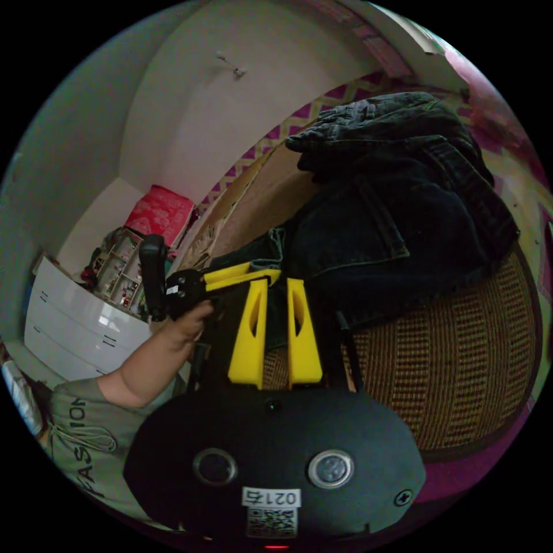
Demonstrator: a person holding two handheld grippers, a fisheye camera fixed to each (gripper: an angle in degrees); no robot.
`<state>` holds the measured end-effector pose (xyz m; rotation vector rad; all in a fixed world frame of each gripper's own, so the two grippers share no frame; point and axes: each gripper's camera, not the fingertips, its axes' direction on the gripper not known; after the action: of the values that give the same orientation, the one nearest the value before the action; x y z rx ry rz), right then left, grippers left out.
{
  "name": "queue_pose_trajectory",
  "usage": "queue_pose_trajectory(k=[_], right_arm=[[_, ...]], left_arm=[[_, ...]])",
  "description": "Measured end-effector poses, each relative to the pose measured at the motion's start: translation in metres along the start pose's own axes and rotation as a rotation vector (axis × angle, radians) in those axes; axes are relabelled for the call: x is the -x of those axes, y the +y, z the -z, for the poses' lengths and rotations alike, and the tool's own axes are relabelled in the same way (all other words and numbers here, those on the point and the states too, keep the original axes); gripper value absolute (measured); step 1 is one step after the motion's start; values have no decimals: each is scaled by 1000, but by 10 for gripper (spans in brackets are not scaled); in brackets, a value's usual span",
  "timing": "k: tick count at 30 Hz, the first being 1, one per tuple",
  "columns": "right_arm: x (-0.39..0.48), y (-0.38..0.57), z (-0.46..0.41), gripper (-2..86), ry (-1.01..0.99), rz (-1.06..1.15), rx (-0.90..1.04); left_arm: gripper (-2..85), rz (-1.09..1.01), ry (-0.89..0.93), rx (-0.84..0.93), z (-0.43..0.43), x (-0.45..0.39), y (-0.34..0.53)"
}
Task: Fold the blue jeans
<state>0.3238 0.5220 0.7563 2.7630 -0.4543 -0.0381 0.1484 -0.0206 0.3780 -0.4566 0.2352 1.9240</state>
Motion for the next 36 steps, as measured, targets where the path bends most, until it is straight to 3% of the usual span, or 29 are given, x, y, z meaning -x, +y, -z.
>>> queue_pose_trajectory(k=[6, 12, 17, 21, 29, 32, 34, 36], right_arm=[[-3, 29, 3, 58, -52, -15, -39], [7, 61, 8, 57, -66, 13, -81], [14, 95, -1, 65, -71, 29, -98], [35, 123, -32, 86, 63, 91, -104], [93, 116, -143, 79, 262, 464, -48], [113, 95, -206, 77, 457, 645, 57], [121, 84, -247, 74, 568, 753, 122], [124, 67, -298, 73, 641, 872, 208]], left_arm=[[32, 284, 243, -295, 121, 109, 49], [32, 434, 63, -500, 302, 240, 174], [32, 691, -139, -493, 380, 341, 299], [32, 921, -172, -316, 370, 406, 378], [28, 923, -160, -263, 401, 449, 401], [5, 935, -332, -339, 450, 437, 406], [7, 832, -417, -399, 475, 419, 396], [31, 589, -270, -371, 477, 404, 363]])
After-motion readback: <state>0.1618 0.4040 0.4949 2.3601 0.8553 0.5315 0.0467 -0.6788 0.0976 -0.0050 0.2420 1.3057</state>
